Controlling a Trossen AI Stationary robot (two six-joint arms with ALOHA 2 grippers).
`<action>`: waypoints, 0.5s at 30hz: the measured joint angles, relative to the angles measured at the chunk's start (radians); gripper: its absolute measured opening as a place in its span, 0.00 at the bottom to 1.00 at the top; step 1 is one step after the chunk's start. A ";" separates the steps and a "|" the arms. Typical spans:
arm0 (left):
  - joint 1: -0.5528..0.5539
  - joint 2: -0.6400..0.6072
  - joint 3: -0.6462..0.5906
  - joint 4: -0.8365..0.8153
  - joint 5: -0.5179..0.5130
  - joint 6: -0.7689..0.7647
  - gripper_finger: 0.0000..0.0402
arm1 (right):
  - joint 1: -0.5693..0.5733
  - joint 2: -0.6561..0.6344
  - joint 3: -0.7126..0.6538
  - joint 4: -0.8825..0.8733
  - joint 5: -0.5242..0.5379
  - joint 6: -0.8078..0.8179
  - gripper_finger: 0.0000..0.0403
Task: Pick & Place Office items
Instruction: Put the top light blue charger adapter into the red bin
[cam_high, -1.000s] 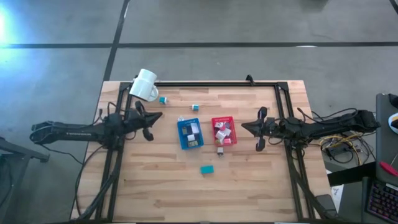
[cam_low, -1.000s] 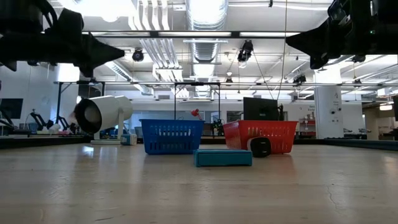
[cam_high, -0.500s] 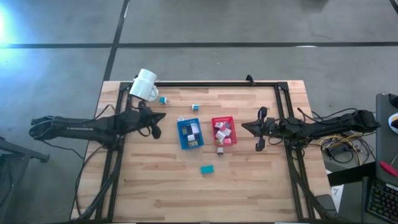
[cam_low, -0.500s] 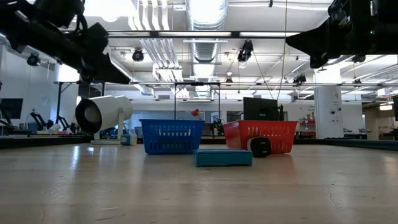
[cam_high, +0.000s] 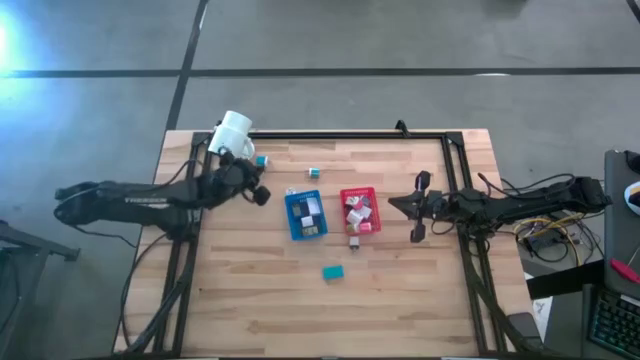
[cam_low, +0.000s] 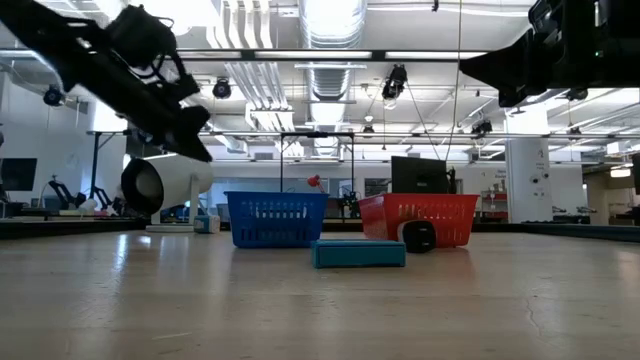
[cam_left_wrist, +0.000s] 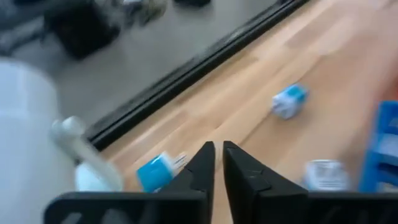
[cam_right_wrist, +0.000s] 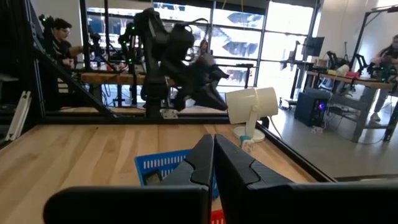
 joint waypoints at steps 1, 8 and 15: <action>0.034 0.019 0.024 -0.041 0.015 -0.014 0.11 | 0.000 0.000 0.000 -0.001 0.000 0.000 0.02; 0.216 0.258 0.269 -0.365 0.153 0.019 0.22 | 0.000 0.000 0.000 -0.050 0.000 -0.015 0.02; 0.233 0.476 0.567 -0.547 0.122 0.407 0.24 | 0.000 0.000 0.000 -0.121 -0.006 0.028 0.02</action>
